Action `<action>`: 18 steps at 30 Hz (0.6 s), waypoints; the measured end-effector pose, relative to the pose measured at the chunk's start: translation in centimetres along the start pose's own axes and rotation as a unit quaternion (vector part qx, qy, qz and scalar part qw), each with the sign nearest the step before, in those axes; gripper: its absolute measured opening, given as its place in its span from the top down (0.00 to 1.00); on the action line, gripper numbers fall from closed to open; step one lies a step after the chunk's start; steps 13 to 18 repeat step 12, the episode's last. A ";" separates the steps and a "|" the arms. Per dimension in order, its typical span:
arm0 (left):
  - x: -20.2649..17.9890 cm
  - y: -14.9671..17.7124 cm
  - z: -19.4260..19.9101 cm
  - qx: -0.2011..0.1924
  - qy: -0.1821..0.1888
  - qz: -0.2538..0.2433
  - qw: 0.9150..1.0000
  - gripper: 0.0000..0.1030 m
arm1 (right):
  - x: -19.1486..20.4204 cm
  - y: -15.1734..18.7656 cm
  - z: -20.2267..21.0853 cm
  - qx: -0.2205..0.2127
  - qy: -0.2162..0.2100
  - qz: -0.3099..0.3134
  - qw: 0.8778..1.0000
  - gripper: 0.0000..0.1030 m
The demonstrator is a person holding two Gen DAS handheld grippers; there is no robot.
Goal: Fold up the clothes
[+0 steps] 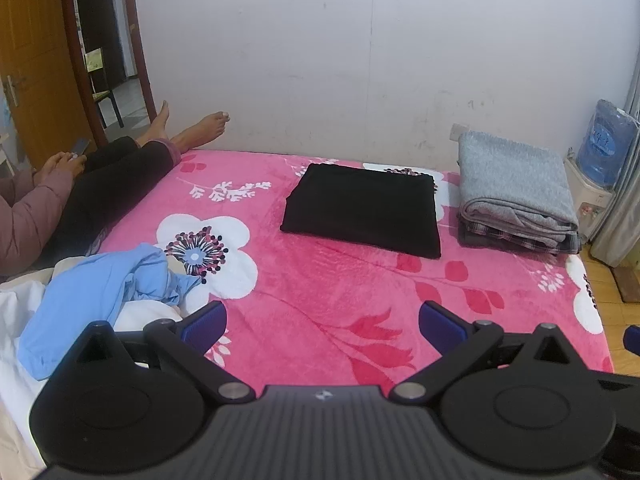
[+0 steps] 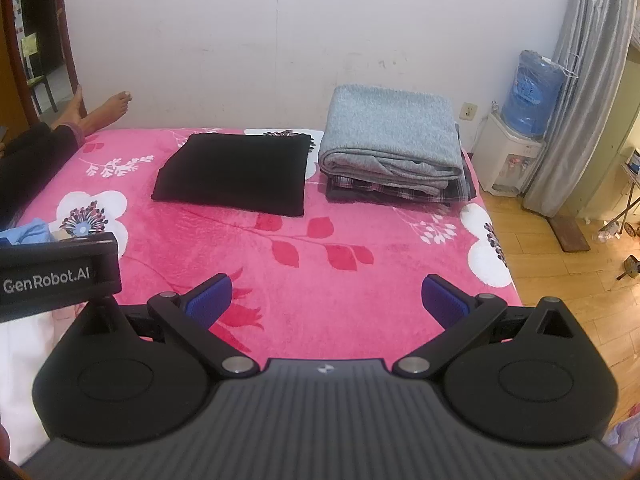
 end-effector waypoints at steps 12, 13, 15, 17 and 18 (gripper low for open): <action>0.3 0.1 -0.2 0.003 0.000 0.001 1.000 0.00 | 0.1 0.2 -0.3 0.004 0.001 0.000 1.000 0.01; 0.3 0.1 -0.2 0.003 0.000 0.001 1.000 0.00 | 0.1 0.2 -0.3 0.004 0.001 0.000 1.000 0.01; 0.3 0.1 -0.2 0.003 0.000 0.001 1.000 0.00 | 0.1 0.2 -0.3 0.004 0.001 0.000 1.000 0.01; 0.3 0.1 -0.2 0.003 0.000 0.001 1.000 0.00 | 0.1 0.2 -0.3 0.004 0.001 0.000 1.000 0.01; 0.3 0.1 -0.2 0.003 0.000 0.001 1.000 0.00 | 0.1 0.2 -0.3 0.004 0.001 0.000 1.000 0.01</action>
Point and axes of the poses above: each gripper's, at about its wrist camera, not at the fingertips, and z roughly against the way its jaws point, x to its left, y to its underside, the point moved 8 cm from there along -z, roughly the way its jaws point, and after that the axes turned 9 degrees about -y, right-handed, at the moved point
